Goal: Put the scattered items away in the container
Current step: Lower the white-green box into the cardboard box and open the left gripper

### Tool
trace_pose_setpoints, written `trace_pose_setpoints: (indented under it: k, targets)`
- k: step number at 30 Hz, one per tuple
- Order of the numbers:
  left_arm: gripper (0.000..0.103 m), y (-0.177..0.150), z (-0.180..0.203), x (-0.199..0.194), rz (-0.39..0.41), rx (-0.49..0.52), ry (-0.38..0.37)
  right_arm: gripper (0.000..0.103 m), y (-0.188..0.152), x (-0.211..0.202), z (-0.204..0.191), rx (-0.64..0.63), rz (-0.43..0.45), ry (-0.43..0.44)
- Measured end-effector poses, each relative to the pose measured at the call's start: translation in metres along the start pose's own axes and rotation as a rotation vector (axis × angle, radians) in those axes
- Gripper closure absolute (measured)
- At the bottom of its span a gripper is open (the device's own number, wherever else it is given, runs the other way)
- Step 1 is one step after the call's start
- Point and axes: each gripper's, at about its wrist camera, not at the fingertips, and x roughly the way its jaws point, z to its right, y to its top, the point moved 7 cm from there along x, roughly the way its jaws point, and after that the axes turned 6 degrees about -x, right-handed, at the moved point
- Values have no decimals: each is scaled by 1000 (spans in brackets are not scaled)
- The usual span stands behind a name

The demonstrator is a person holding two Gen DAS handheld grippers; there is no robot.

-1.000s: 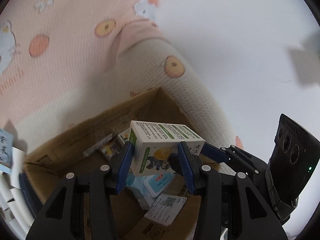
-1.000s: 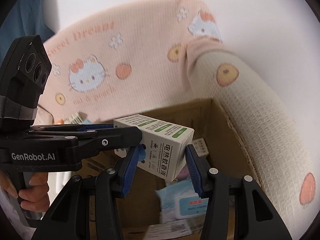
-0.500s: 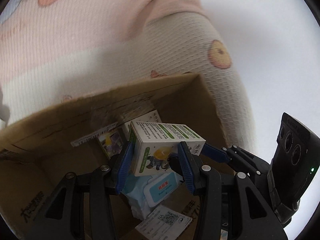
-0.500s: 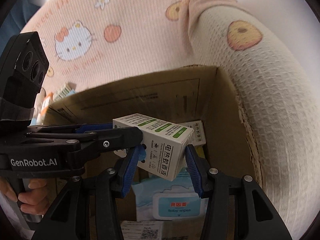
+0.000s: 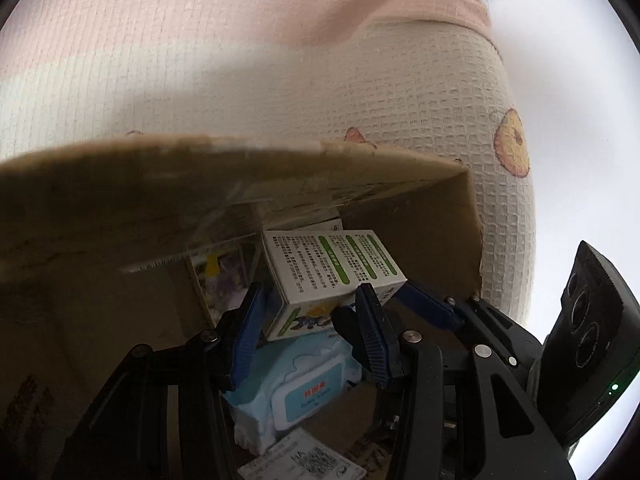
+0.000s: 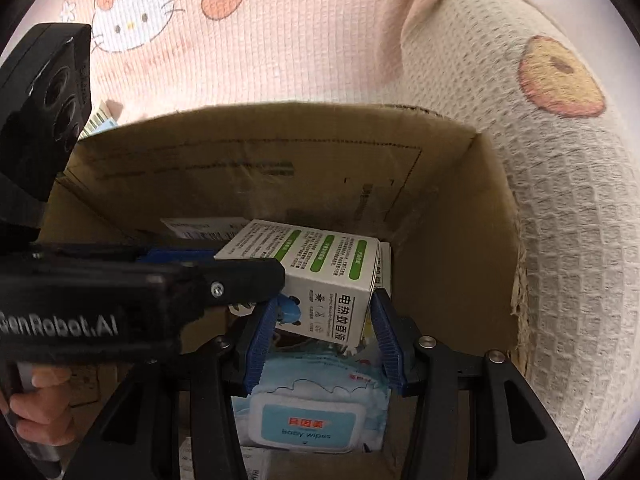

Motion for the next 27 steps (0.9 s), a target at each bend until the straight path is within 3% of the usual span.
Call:
trace_pose_setpoints:
  k: [12,17,20,23,27]
  targets:
    - [53,-1,-6,-10,32,-46,-12,61,5,1,4,40,21,-32]
    - [53,0,-9,-13,35,-47,-11,62,9,3,0,-1,21,-111]
    - [62,-1,-8,-12,25,-43,-18,62,10,1,-1,-41,17,-100]
    - [64,-3,-7,-9,13,-35,-2,61,7,-11,0,-38,25,-109]
    - [64,-9,-6,-6,-1,-28,11,61,2,-45,8,-57,61,-197]
